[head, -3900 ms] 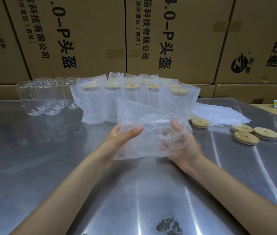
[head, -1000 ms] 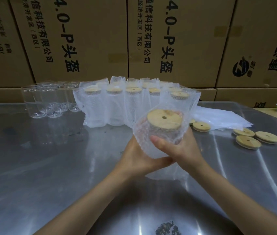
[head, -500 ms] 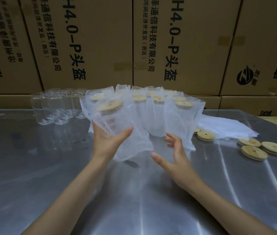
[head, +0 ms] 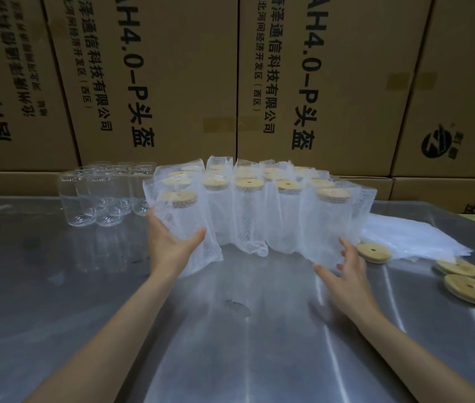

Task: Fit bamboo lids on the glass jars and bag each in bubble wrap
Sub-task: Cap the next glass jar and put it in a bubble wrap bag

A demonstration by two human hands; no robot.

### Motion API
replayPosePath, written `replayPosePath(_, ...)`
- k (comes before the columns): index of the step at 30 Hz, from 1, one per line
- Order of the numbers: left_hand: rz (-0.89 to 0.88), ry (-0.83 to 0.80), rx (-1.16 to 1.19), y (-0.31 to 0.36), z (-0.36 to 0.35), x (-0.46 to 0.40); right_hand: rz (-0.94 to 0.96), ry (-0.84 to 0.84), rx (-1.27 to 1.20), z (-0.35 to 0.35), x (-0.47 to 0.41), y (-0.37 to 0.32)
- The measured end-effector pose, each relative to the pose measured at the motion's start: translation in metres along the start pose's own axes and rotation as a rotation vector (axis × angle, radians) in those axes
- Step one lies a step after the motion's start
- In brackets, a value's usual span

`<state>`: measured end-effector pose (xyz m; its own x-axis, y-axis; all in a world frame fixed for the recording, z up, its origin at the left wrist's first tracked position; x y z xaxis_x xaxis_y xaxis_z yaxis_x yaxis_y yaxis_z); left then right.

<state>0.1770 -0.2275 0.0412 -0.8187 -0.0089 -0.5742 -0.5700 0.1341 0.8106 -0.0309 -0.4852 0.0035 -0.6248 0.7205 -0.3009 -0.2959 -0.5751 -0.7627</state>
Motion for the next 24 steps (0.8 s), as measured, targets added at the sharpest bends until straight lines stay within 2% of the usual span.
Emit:
replayPosePath(12, -0.018, -0.008, 0.03, -0.012, 0.0, 0.001, 0.007, -0.096, 0.212, -0.006, -0.018, 0.0)
replayPosePath(24, 0.0, -0.024, 0.024, -0.012, 0.002, 0.002, -0.006, -0.114, 0.306, -0.01, -0.033, 0.006)
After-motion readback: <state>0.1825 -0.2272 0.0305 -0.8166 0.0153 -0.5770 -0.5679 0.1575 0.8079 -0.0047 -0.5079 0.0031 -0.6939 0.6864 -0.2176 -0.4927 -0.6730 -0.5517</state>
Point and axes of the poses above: each hand's wrist, its own x-axis away from the middle knuckle, its own z-axis out of the back of the hand, y = z × x, the point moved 4 cm from there along -x, towards the middle knuckle, and after that the axes turned 12 degrees about x, right-handed, at the moved point
